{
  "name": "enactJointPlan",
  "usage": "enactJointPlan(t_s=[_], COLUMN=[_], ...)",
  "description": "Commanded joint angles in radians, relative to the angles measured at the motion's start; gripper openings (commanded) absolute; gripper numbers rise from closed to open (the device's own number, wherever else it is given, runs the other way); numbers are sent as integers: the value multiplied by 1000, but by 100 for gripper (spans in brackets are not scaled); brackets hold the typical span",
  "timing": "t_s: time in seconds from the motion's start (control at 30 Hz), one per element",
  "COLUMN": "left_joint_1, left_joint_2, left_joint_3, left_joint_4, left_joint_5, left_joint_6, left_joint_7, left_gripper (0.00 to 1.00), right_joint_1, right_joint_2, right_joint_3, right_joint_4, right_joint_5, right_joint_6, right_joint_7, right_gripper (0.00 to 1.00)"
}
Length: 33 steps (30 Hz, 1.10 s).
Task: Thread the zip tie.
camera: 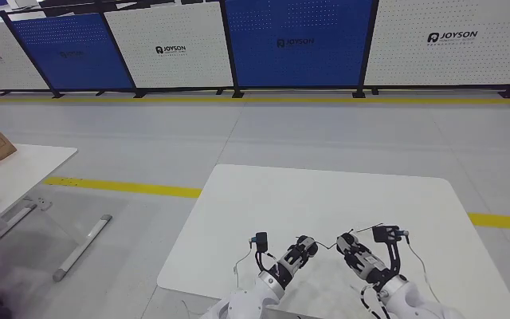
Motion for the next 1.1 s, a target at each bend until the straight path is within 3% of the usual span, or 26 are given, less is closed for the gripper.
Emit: enactJointPlan(t_s=[0.0,0.53,1.07], left_joint_1=[0,0,0], left_joint_2=[0,0,0], left_joint_3=[0,0,0], left_joint_4=[0,0,0], left_joint_5=[0,0,0], left_joint_6=[0,0,0], left_joint_7=[0,0,0], left_gripper=[0,0,0], right_joint_1=[-3,-38,-12], right_joint_2=[0,5,2], right_joint_3=[2,44,19], right_joint_4=[-1,-19,-13], right_joint_5=[0,34,22], right_joint_6=[-1,-21,-6], right_joint_7=[-1,-36,-18], right_gripper=[0,0,0])
